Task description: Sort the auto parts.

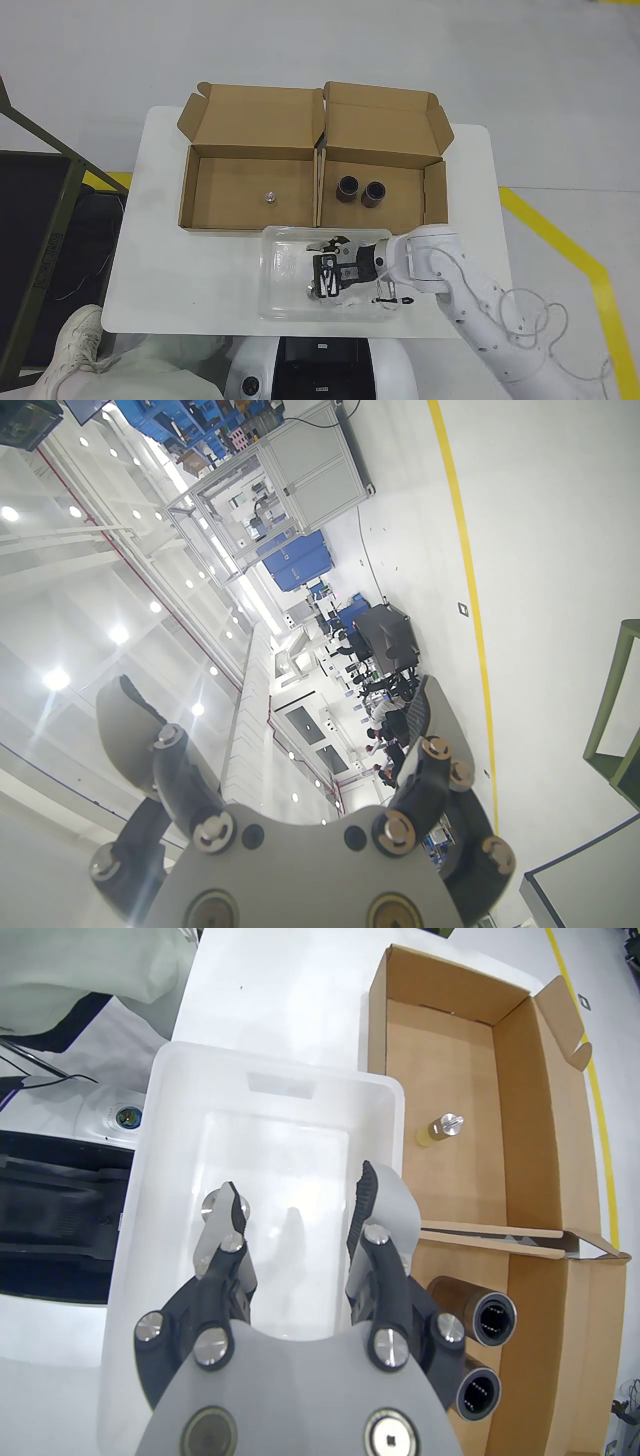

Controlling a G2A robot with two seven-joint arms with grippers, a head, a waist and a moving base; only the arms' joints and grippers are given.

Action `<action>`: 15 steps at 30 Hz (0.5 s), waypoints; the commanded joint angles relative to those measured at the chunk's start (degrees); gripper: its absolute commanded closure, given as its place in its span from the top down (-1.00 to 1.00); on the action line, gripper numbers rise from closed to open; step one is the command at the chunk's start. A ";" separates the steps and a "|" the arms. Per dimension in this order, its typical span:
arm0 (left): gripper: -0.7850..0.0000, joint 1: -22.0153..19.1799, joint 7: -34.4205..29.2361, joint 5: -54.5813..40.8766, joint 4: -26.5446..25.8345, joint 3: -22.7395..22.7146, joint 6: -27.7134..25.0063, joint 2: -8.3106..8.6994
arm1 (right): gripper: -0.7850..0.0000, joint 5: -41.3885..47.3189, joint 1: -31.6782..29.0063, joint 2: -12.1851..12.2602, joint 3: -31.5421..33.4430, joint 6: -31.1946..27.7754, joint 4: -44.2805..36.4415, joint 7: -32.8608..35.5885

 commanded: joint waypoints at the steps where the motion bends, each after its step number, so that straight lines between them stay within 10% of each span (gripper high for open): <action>1: 1.00 0.00 0.00 0.00 0.00 0.00 0.00 0.00 | 0.18 -0.20 0.39 0.79 -1.13 0.00 0.09 0.04; 15: 1.00 0.00 0.00 0.00 0.00 0.00 0.00 0.00 | 0.17 0.02 5.71 5.07 -9.69 0.00 3.02 -0.06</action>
